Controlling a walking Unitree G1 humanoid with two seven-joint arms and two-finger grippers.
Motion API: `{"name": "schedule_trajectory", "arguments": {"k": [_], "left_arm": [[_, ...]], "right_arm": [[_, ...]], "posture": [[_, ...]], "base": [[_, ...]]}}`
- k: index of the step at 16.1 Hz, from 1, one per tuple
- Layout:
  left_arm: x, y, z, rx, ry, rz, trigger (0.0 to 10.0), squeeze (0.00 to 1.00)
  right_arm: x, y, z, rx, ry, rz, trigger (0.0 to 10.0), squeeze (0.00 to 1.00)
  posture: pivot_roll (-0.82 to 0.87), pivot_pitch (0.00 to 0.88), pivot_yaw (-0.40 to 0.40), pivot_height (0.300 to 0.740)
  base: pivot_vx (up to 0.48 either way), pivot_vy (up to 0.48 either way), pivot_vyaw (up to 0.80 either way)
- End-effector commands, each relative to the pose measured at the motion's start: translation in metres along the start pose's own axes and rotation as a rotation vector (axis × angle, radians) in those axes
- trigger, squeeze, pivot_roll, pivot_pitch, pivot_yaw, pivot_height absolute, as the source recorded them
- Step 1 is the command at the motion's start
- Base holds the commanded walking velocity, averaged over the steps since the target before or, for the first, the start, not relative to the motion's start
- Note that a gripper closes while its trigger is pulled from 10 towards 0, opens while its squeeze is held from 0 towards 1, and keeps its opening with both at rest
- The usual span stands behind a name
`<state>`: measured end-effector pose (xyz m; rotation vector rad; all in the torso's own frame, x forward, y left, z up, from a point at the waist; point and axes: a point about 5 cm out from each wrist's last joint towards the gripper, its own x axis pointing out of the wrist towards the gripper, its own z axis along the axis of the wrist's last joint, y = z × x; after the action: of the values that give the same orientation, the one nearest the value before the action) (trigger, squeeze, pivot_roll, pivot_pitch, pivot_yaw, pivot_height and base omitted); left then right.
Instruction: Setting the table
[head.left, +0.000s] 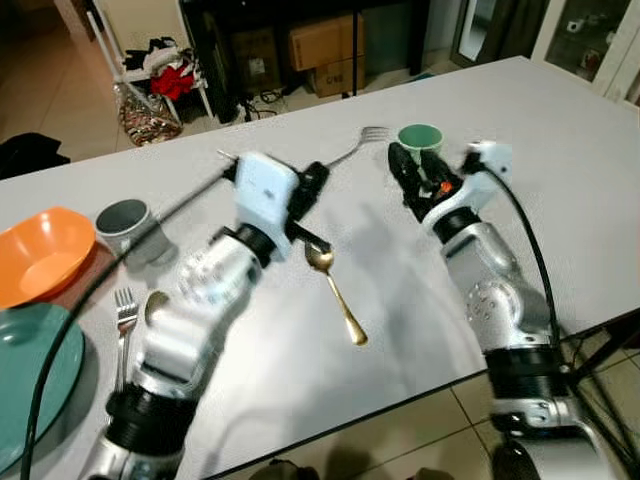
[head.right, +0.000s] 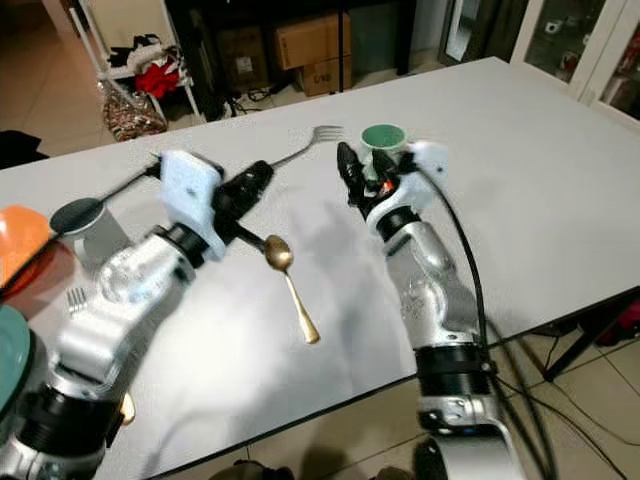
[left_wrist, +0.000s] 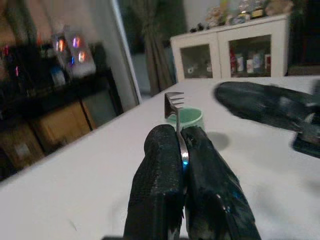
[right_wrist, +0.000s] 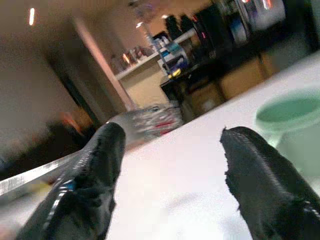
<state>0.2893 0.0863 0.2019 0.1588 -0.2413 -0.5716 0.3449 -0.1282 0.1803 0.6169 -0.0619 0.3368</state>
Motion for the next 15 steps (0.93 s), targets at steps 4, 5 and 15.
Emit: {"name": "schedule_trajectory", "arguments": {"k": [4, 5, 15], "left_arm": [[-0.005, 0.002, 0.005, 0.109, -0.108, 0.035, 0.0, 0.00], [-0.006, 0.004, 0.004, 0.122, -0.115, 0.038, 0.0, 0.00], [-0.011, 0.004, 0.005, 0.060, -0.189, -0.020, 0.0, 0.00]], "right_arm": [[0.001, 0.018, 0.028, 0.481, 0.056, 0.148, 10.0, 0.00], [0.000, 0.021, 0.032, 0.513, 0.069, 0.193, 10.0, 0.00], [-0.001, 0.031, 0.035, 0.658, 0.250, 0.310, 10.0, 0.00]], "posture": [[-0.11, 0.016, 0.150, 0.740], [-0.11, 0.013, 0.148, 0.740], [-0.11, 0.020, 0.130, 0.740]], "base": [[0.000, 0.000, 0.00], [0.000, 0.000, 0.00], [0.000, 0.000, 0.00]]}}
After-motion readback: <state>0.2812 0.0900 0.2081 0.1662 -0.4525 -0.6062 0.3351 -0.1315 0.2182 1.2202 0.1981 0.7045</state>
